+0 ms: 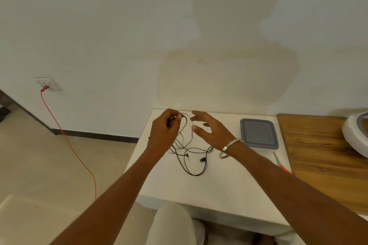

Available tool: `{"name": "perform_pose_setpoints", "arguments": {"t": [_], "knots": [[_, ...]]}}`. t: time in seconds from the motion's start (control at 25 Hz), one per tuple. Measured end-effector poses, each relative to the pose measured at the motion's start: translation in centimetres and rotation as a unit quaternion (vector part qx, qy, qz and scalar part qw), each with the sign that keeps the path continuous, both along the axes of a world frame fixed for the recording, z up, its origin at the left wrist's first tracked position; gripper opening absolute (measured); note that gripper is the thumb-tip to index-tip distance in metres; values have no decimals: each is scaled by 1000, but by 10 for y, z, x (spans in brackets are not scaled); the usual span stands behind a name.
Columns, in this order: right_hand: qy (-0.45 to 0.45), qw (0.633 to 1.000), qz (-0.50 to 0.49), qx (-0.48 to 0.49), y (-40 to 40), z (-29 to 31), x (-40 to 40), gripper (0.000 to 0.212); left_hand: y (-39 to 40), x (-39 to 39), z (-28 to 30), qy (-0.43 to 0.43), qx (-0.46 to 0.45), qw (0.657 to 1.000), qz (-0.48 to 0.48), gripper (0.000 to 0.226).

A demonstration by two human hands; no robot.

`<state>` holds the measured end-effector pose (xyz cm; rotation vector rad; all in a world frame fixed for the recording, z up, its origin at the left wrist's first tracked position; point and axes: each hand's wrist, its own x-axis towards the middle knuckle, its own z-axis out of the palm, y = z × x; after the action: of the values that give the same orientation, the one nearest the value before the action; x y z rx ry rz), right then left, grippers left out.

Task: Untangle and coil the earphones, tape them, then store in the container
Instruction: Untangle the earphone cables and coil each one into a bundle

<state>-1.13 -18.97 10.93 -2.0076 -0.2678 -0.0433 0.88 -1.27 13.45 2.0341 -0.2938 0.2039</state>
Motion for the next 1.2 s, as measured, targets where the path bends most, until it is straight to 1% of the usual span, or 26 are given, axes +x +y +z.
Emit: {"name": "perform_pose_setpoints", "arguments": {"t": [0.08, 0.2, 0.28, 0.44, 0.56, 0.72, 0.84, 0.96, 1.08, 1.12, 1.2], "knots": [[-1, 999, 14, 32, 20, 9, 1, 37, -3, -1, 0, 3, 8, 1000, -28, 8], [46, 995, 9, 92, 26, 13, 1, 19, -1, 0, 4, 2, -1, 1000, -24, 8], [71, 992, 8, 108, 16, 11, 0, 23, 6, 3, 3, 0, 1, 1000, -6, 7], [105, 992, 23, 62, -3, 13, -2, 30, 15, 3, -2, 2, 11, 1000, 1, 8], [121, 991, 37, 40, -17, 12, -2, 35, 16, -1, -4, 10, -11, 999, 32, 9], [131, 989, 45, 48, -40, 8, -1, 39, 29, 3, -12, 10, -9, 996, 89, 10], [140, 988, 22, 62, -58, 4, -1, 39, 45, 9, -19, 19, -15, 992, 126, 10], [139, 988, 7, 71, -75, 2, -2, 40, 58, 7, -27, 29, 9, 989, 147, 11], [132, 988, -5, 85, -77, 5, -4, 40, 60, 5, -39, 52, 48, 988, 138, 11], [126, 988, -9, 89, -75, 5, -4, 40, 59, 6, -45, 66, 75, 986, 130, 12], [116, 989, -9, 89, -70, 8, -3, 39, 58, 9, -60, 111, 166, 974, 112, 14]]}}
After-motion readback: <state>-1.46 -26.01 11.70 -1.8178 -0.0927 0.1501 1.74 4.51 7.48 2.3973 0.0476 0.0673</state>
